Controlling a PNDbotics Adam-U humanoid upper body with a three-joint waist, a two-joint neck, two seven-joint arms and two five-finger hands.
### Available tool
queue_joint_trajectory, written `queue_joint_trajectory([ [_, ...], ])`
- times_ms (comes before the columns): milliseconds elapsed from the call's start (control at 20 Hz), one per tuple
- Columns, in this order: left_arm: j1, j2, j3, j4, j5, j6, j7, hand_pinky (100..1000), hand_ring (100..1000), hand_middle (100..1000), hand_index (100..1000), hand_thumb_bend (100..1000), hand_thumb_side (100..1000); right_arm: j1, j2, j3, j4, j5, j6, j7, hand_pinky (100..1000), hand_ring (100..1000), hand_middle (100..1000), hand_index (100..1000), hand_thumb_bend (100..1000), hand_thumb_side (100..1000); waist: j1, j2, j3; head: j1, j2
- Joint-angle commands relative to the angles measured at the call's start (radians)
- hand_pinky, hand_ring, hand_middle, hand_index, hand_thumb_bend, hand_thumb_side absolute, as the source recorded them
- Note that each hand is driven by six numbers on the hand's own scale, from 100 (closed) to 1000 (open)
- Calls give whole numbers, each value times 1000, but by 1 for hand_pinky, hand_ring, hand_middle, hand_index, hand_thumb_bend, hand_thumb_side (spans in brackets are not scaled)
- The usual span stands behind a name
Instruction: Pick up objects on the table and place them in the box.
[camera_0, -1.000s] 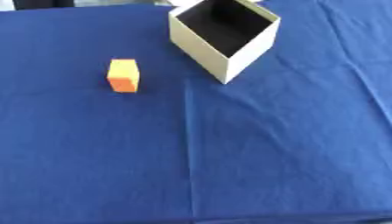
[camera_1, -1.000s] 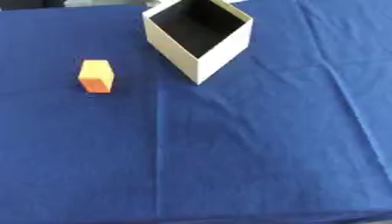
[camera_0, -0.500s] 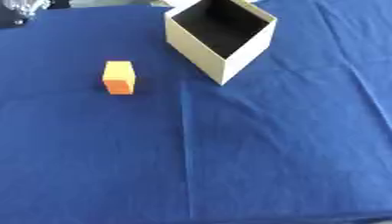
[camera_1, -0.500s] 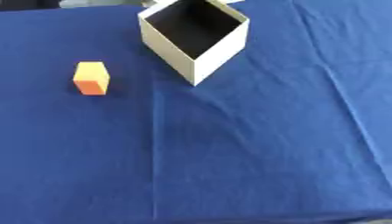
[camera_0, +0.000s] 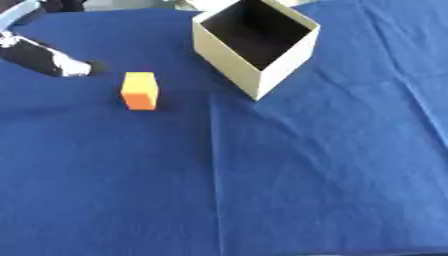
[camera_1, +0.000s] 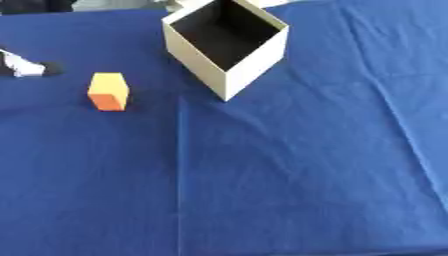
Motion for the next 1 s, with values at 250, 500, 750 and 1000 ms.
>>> queue_joint_trajectory([
  [250,-81,-42,-28,97,-115,-35,-113,691,827,808,905,498,333,-11,-10,-2,-16,-10,2,7,779,699,631,755,100,811,-2,-21,4,-5,-5],
  [500,-108,-64,-11,117,-133,-55,-196,691,827,808,905,498,333,-9,-10,-3,-16,-10,3,6,779,699,631,755,100,811,-2,-22,7,-8,-3],
  [750,-126,-76,-13,118,-125,-52,-279,718,857,835,948,494,346,-9,-10,-2,-16,-10,5,6,777,691,628,755,100,812,7,-19,-2,-5,1],
  [1000,-200,-145,-62,226,-160,-90,-357,726,864,845,954,527,371,-5,-8,-4,-16,-10,10,5,777,689,627,754,100,813,12,-18,-4,-9,3],
])
